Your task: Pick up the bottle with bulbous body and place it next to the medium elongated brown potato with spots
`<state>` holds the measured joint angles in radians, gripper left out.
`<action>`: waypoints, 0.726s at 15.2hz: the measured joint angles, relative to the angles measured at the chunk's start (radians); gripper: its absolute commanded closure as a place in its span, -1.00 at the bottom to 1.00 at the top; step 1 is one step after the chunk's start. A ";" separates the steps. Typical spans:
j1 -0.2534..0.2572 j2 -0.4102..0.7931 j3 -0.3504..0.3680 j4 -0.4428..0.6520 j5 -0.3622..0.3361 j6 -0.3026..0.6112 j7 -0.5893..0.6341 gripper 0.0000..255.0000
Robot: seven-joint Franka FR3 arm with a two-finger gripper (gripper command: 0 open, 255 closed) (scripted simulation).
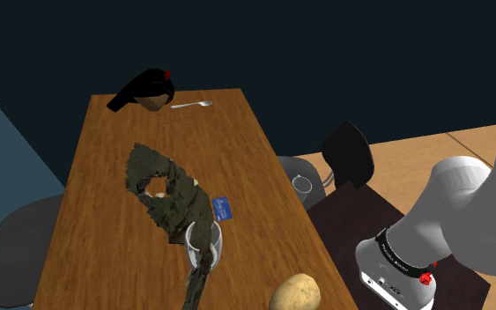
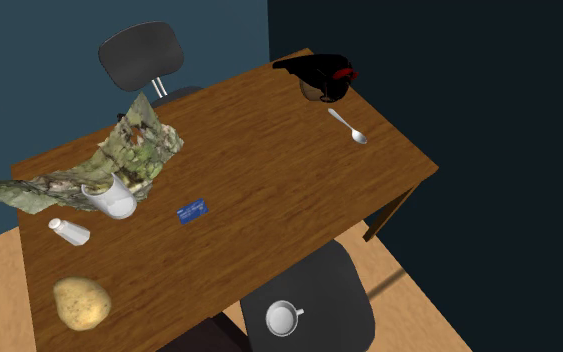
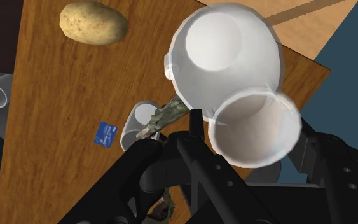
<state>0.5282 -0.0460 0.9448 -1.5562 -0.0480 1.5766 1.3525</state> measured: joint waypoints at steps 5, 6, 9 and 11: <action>-0.005 -0.036 -0.013 -0.092 0.029 0.072 -0.017 1.00; -0.005 -0.040 -0.014 -0.110 0.033 0.088 -0.018 1.00; -0.005 -0.052 -0.018 -0.159 0.043 0.129 -0.023 1.00; -0.004 -0.060 -0.020 -0.190 0.049 0.156 -0.024 1.00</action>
<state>0.5241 -0.1059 0.9248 -1.7466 0.0011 1.7324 1.3281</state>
